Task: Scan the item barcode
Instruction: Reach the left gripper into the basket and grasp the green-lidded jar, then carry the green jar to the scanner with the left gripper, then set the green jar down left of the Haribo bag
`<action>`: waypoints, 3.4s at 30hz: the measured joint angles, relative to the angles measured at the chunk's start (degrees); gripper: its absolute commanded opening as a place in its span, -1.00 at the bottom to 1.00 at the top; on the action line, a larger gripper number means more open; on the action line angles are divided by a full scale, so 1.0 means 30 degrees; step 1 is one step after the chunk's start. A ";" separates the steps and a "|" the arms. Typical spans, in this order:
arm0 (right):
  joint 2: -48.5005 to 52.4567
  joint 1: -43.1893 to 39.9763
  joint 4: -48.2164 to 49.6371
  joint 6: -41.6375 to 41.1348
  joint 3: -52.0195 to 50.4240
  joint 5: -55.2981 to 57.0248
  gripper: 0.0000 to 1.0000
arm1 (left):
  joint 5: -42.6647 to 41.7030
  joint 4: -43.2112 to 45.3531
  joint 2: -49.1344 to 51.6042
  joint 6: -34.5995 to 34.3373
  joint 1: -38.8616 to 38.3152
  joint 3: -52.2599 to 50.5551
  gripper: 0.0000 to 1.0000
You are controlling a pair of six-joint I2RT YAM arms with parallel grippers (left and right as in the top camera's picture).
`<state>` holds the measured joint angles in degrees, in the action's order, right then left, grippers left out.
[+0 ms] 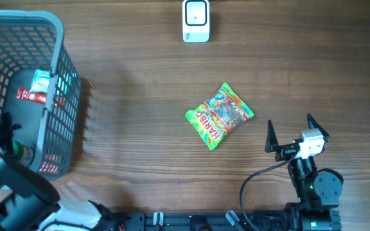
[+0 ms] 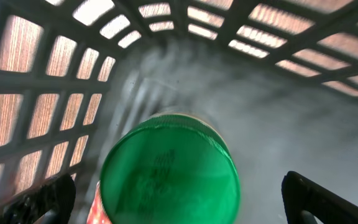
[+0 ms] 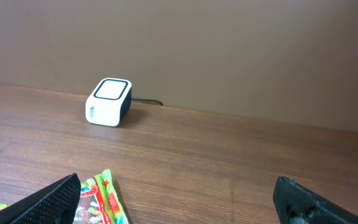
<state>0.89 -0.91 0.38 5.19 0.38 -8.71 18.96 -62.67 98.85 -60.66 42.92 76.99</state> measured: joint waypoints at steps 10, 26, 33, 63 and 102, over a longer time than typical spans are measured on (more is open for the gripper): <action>0.0000 0.0000 0.0000 0.0000 0.0000 0.0000 1.00 | 0.0007 0.0058 0.2958 0.0000 0.0000 -0.0189 0.93; 0.0000 0.0000 0.0000 0.0000 0.0000 0.0000 0.99 | -0.0044 -0.1639 0.3031 0.0138 0.0000 0.0007 0.11; 0.0000 0.0000 0.0000 0.0000 0.0000 0.0000 0.99 | -0.1486 -0.4029 0.2288 0.0867 0.0000 0.3534 0.10; 0.0000 0.0000 0.0000 0.0000 0.0000 0.0000 0.99 | -0.6266 -0.4248 -0.3330 0.1472 -2.0480 0.7308 0.07; 0.0000 0.0000 0.0000 0.0000 0.0000 0.0000 1.00 | -0.0583 -0.0554 -0.5173 0.4503 -2.2112 0.8400 1.00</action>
<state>0.89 -0.91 0.38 5.19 0.38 -8.71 17.21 -64.34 83.33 -47.16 -23.42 102.19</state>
